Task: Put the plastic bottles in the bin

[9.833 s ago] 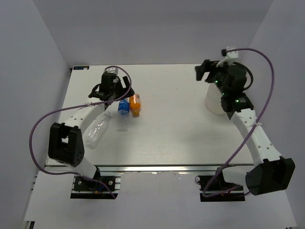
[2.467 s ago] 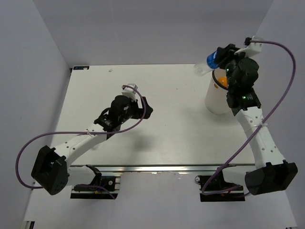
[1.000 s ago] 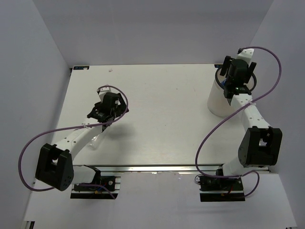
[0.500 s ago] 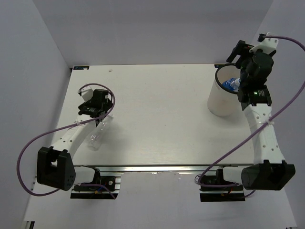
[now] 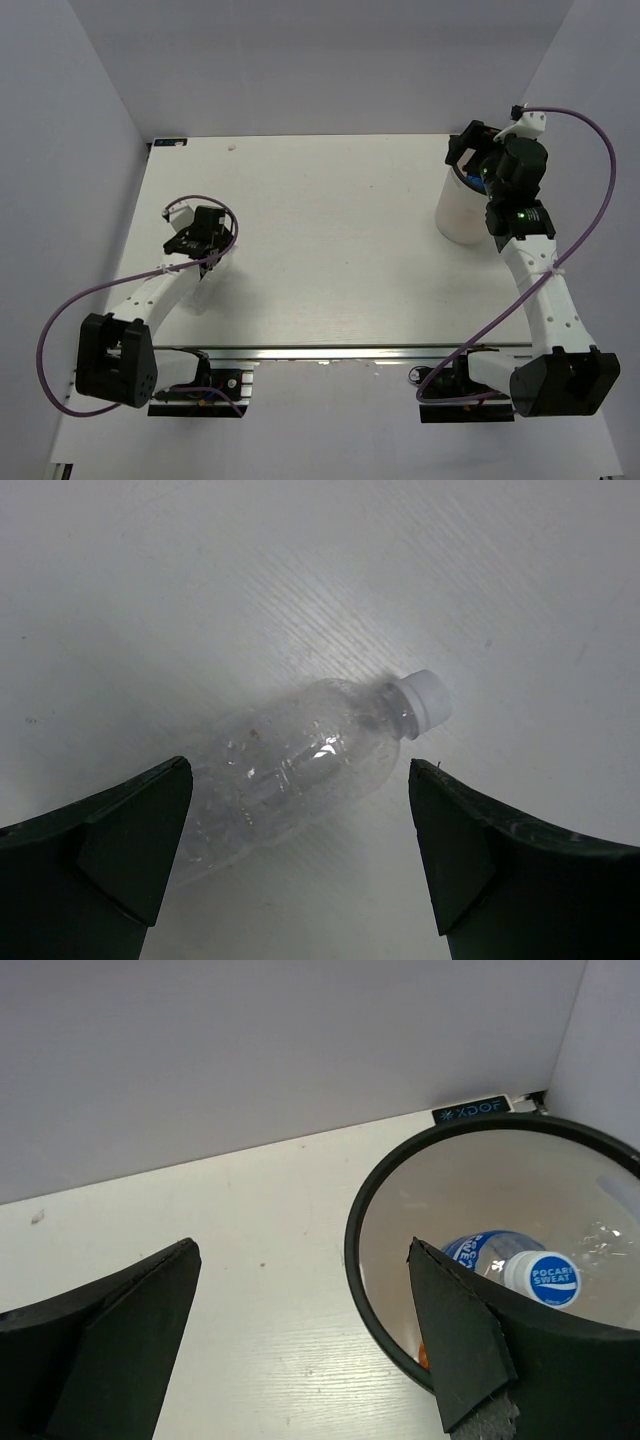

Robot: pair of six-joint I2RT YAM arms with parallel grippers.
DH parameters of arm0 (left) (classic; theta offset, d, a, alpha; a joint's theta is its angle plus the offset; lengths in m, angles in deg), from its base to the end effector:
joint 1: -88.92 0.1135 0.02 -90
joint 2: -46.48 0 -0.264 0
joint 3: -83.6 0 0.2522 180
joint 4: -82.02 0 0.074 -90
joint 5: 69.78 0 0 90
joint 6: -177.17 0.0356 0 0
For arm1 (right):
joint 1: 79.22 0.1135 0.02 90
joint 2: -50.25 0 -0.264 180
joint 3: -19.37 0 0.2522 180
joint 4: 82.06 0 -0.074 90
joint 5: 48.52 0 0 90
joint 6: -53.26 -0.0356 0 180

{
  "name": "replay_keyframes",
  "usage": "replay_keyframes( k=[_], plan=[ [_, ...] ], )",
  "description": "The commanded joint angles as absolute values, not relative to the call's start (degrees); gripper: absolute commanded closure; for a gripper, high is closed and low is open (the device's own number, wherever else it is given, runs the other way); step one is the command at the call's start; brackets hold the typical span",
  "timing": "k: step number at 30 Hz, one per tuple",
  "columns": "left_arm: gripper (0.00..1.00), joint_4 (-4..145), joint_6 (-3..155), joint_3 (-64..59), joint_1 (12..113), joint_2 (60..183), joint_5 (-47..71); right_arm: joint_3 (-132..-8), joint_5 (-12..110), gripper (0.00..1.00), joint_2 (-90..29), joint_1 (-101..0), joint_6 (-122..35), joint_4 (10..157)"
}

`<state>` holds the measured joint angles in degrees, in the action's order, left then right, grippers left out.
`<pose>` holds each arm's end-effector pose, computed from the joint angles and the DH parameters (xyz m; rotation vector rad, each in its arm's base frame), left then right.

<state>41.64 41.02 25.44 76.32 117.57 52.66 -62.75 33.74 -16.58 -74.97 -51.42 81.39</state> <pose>0.2407 -0.0342 0.2234 -0.8811 2.1499 0.2101 0.2683 0.0151 0.4203 0.2495 1.5750 0.1498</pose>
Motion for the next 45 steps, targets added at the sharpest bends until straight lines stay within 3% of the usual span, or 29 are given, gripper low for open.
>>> replay_keyframes(
  k=[1,13,21,25,26,29,33,37,40,45],
  plan=[
    [0.02,40.83,40.23,27.21,76.35,118.64,53.79,-62.59,37.70,0.11,-15.49,-74.73,-53.53,83.56],
    [0.02,48.74,47.26,30.56,74.86,121.18,43.16,-60.31,37.88,0.11,-14.70,-74.73,-55.28,85.94],
    [0.02,47.77,51.13,27.13,68.97,127.87,45.27,-60.57,40.85,0.11,-14.70,-74.56,-55.55,84.53],
    [0.13,47.86,51.48,26.25,68.79,128.31,44.74,-60.13,45.08,0.11,-13.65,-72.98,-55.20,84.27],
    [0.27,47.86,51.40,26.07,68.79,128.14,44.57,-59.96,45.52,0.11,-13.39,-72.54,-55.20,84.27],
    [0.45,49.00,52.10,25.54,68.71,126.38,42.64,-58.73,47.72,0.11,-11.98,-70.52,-55.03,84.27],
    [0.60,52.60,55.59,24.58,67.39,123.57,35.97,-55.83,53.24,0.11,-11.10,-65.17,-54.50,84.27],
    [0.63,59.89,62.19,23.79,62.39,121.02,15.90,-53.28,61.41,0.11,-13.55,-58.49,-56.68,84.35],
    [0.59,65.60,68.96,23.78,55.36,119.26,6.82,-49.96,68.72,0.11,-16.19,-55.94,-61.76,88.55],
    [0.58,71.76,74.77,24.49,50.34,117.59,-4.03,-46.25,69.97,0.11,-18.65,-53.64,-68.90,98.93]
  ],
)
